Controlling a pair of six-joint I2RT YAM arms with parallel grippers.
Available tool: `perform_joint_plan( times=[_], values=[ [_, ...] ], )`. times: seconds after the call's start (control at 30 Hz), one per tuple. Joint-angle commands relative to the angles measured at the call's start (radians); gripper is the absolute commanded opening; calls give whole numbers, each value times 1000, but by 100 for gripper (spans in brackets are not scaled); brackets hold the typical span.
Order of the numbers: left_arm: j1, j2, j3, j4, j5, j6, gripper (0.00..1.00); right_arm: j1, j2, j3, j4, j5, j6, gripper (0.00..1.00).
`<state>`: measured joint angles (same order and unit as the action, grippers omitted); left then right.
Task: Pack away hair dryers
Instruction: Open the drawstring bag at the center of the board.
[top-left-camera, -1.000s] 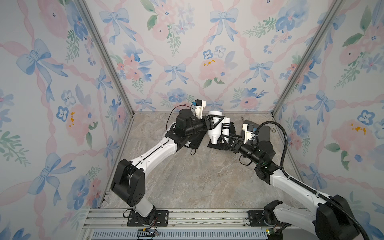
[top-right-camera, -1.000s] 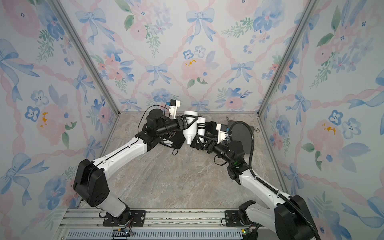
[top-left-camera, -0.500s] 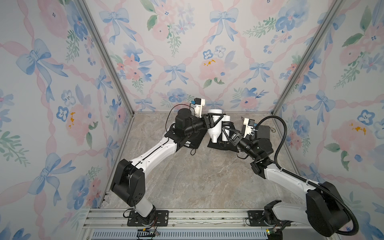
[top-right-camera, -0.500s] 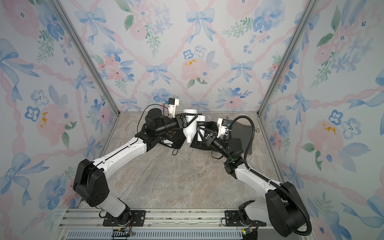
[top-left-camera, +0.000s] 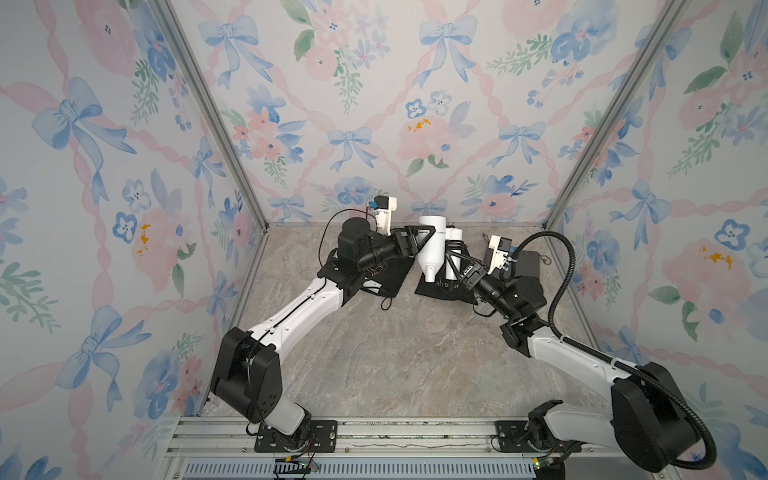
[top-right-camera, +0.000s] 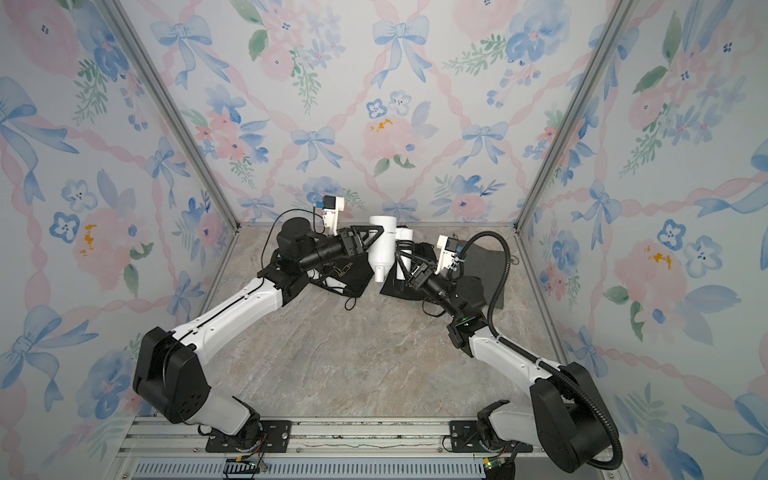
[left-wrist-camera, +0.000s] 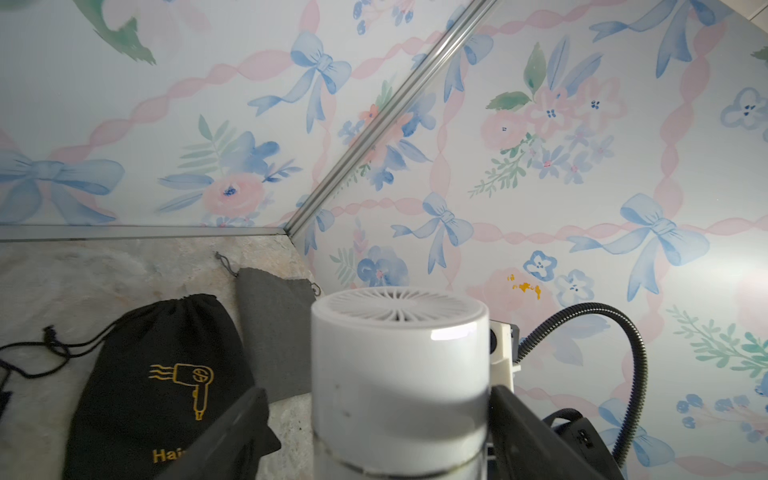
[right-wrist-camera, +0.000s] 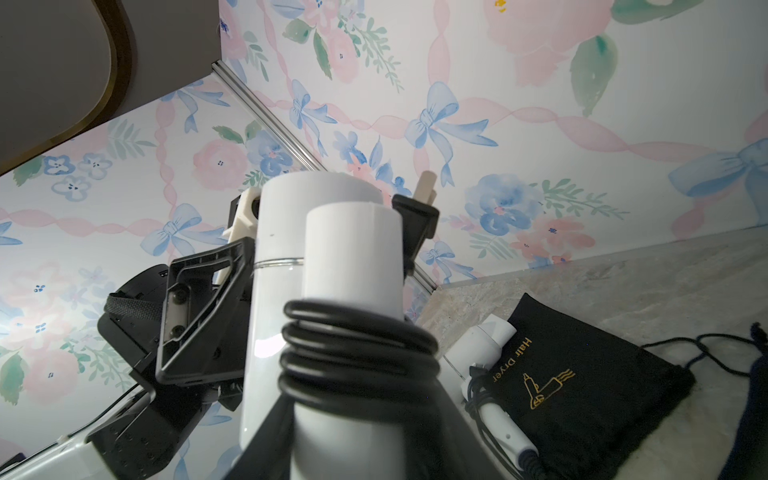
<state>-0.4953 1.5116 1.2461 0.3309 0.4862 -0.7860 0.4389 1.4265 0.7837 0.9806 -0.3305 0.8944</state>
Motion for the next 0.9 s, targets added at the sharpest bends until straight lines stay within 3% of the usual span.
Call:
perform_joint_plan(
  times=[0.0, 0.17, 0.3, 0.43, 0.7, 0.87],
  values=[
    [51, -55, -1, -179, -97, 154, 84, -21, -35, -16, 49, 54, -41, 25],
    [76, -80, -23, -365, -260, 313, 85, -56, -81, -65, -84, 96, -136, 25],
    [70, -32, -32, -473, -389, 385, 84, -69, -168, -87, -305, 154, -294, 25],
    [6, 105, 39, -594, -599, 453, 84, -82, -257, -74, -563, 222, -387, 25],
    [-21, 356, 191, -734, -861, 472, 83, -85, -375, -71, -774, 222, -433, 25],
    [6, 427, 244, -771, -868, 447, 84, -81, -409, -91, -801, 213, -439, 25]
  ],
)
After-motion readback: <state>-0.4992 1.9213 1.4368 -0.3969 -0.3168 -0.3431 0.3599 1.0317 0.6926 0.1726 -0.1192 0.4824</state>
